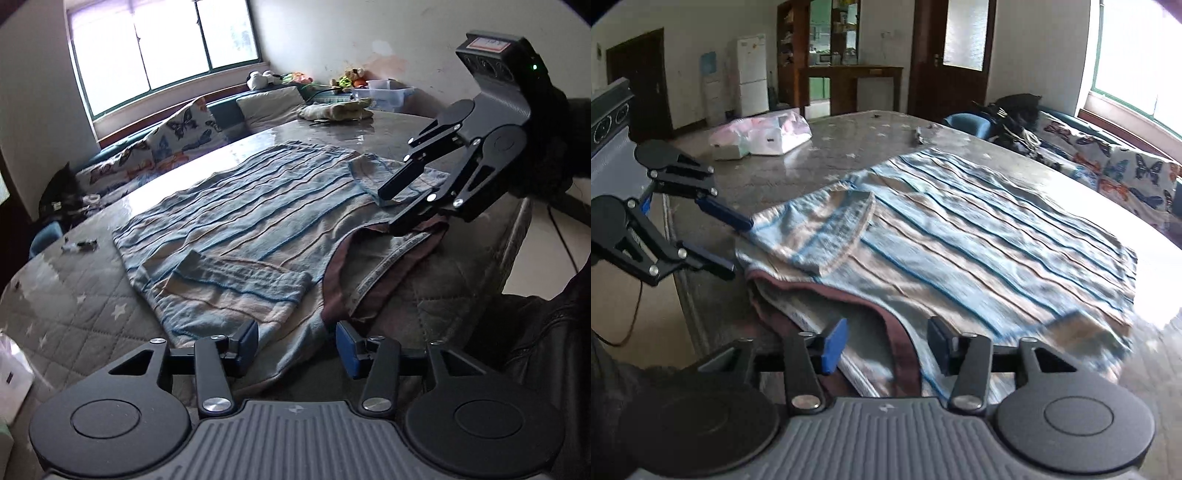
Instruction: Fold clothes
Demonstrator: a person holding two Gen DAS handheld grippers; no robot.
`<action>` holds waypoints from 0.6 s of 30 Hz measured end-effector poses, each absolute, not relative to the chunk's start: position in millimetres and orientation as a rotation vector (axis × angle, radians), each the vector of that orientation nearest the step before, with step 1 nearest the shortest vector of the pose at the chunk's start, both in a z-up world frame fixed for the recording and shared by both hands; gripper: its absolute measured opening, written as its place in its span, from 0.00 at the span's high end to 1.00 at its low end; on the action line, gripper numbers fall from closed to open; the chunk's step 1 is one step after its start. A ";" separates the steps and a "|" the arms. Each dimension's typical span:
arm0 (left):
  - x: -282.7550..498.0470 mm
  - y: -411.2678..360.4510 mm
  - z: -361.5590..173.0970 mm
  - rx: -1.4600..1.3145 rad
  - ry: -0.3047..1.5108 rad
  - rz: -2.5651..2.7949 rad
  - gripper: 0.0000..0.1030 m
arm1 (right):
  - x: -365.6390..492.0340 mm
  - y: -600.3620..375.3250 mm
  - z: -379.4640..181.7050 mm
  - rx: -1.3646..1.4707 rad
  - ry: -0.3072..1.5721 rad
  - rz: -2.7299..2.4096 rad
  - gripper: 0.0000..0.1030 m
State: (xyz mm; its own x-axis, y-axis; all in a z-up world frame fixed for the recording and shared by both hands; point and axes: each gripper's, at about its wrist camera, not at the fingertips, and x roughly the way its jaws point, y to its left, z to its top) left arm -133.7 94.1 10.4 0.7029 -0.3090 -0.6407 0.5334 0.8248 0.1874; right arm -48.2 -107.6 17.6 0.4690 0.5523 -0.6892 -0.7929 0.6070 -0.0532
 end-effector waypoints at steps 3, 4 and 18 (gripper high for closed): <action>-135.3 88.0 3.9 0.425 0.626 -0.498 0.52 | -55.1 -119.3 17.6 -0.411 0.688 0.825 0.45; -135.9 86.1 1.6 0.442 0.623 -0.503 0.52 | -57.6 -123.1 18.1 -0.415 0.688 0.820 0.45; -133.7 76.4 -5.5 0.494 0.585 -0.534 0.78 | -78.6 -148.5 14.5 -0.496 0.688 0.779 0.32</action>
State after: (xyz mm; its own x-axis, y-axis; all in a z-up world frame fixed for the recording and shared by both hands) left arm -133.7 76.4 -5.5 0.7083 -0.3255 -0.6264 0.5942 0.7540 0.2801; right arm -78.6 -148.5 14.5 0.5172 0.4650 -0.7185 -0.7702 0.6189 -0.1539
